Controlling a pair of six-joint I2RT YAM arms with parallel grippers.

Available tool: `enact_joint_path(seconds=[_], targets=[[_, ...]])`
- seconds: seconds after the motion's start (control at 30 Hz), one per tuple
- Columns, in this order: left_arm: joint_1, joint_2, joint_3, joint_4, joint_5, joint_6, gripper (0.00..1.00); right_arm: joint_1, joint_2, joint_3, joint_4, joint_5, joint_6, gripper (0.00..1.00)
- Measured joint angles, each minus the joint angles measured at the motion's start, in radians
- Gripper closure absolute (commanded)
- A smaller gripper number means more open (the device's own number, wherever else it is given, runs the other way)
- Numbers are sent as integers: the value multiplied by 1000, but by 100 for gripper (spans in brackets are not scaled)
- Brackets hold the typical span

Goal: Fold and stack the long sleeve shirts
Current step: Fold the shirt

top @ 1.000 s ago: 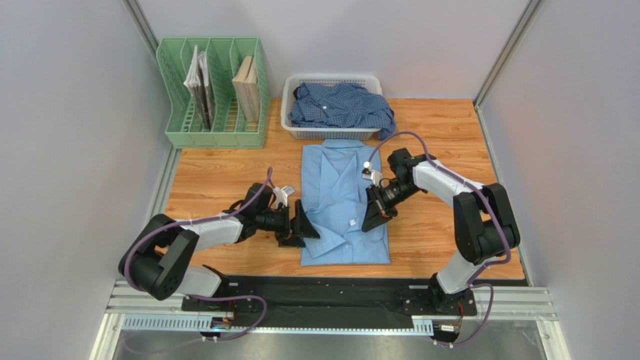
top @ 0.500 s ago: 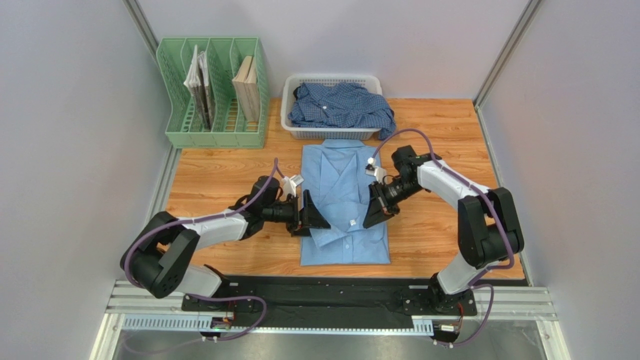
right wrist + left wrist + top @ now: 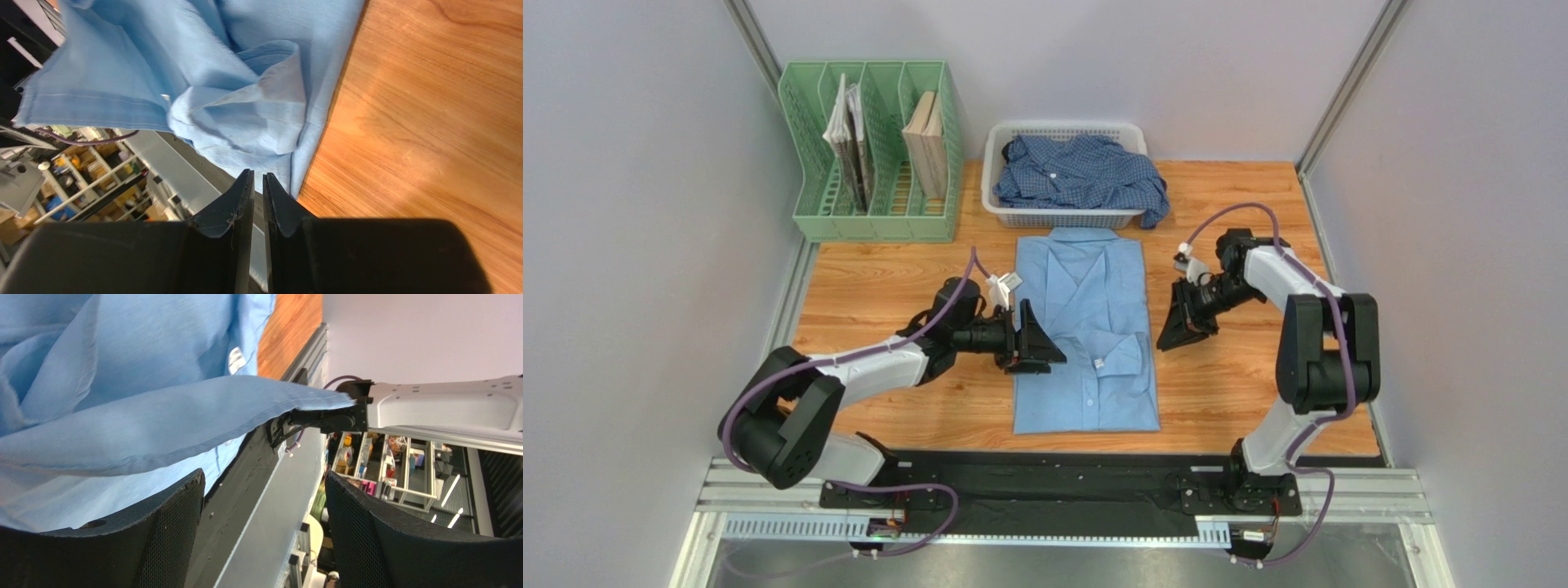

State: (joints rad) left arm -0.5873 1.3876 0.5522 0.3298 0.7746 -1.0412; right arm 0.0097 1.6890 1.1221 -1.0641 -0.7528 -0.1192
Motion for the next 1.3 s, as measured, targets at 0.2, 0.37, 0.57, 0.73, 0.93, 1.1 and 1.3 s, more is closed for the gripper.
enact_joint_path(seconds=[0.2, 0.37, 0.57, 0.73, 0.93, 1.1, 1.3], targets=[[4, -7, -38, -28, -7, 19, 22, 65, 122, 6, 7, 5, 3, 85], [18, -31, -43, -40, -15, 30, 21, 188, 167, 82, 9, -31, 21, 85], [34, -45, -43, -41, -18, 42, 20, 268, 218, 195, 43, -124, 68, 80], [34, -51, -43, -40, -17, 57, 23, 269, 247, 257, 85, -173, 131, 80], [27, -25, 10, -61, -21, 123, 34, 295, 319, 267, 107, -155, 137, 88], [17, 83, 183, -138, -70, 264, 41, 310, 401, 268, 146, -102, 140, 89], [48, 238, 378, -278, -132, 441, 38, 308, 422, 329, 168, -40, 140, 85]])
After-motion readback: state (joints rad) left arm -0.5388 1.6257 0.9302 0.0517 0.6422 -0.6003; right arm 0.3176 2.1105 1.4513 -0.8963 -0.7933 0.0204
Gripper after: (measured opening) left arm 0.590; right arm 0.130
